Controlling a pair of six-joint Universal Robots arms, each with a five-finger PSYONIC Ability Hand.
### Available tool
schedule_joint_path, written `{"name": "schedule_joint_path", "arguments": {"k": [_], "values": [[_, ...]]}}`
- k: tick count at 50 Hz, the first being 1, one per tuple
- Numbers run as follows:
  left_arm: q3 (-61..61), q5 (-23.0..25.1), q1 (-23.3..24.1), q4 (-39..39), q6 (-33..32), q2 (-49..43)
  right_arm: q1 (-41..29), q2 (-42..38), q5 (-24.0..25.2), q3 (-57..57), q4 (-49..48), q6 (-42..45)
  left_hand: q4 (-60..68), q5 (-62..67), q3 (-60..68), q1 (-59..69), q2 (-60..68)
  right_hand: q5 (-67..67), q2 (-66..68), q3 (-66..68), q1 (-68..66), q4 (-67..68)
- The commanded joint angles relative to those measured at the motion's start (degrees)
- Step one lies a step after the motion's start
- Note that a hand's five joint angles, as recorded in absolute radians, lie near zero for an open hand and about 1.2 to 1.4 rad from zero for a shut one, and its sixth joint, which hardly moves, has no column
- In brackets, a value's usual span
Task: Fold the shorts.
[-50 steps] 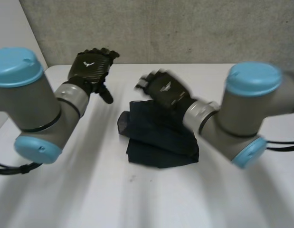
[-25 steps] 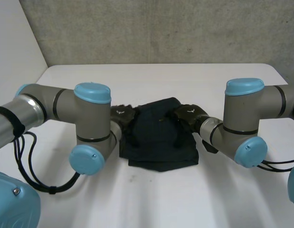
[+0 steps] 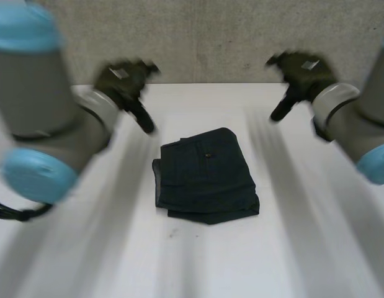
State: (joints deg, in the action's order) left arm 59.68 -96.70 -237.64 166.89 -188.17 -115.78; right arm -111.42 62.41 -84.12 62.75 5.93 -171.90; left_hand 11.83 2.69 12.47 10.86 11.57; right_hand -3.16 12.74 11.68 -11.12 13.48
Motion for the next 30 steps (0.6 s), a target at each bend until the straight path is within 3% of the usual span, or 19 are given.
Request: {"name": "schedule_joint_path", "arguments": {"k": [1, 7, 30], "values": [[1.49, 4.58, -11.43, -7.36, 5.44, 15.75, 3.58, 12.21, -7.20, 2.56, 0.74, -5.03, 0.74, -0.12, 0.11, 1.71, 1.00, 3.16, -2.74, -1.68, 1.12, -3.48], [1.84, 10.12, -15.13, -12.90, 7.47, 17.78, 4.19, 13.79, -6.76, 3.00, 4.87, -4.76, -1.61, -2.47, -2.25, -0.64, -1.35, 3.16, -2.74, -1.68, 1.12, -3.48], [5.97, 10.39, -14.69, -11.77, 6.77, 19.97, 3.49, 17.13, -6.76, 6.60, 2.86, -0.90, -1.83, -2.69, -2.47, -0.86, -1.57, 3.16, -2.74, -1.68, 1.12, -3.48]]}}
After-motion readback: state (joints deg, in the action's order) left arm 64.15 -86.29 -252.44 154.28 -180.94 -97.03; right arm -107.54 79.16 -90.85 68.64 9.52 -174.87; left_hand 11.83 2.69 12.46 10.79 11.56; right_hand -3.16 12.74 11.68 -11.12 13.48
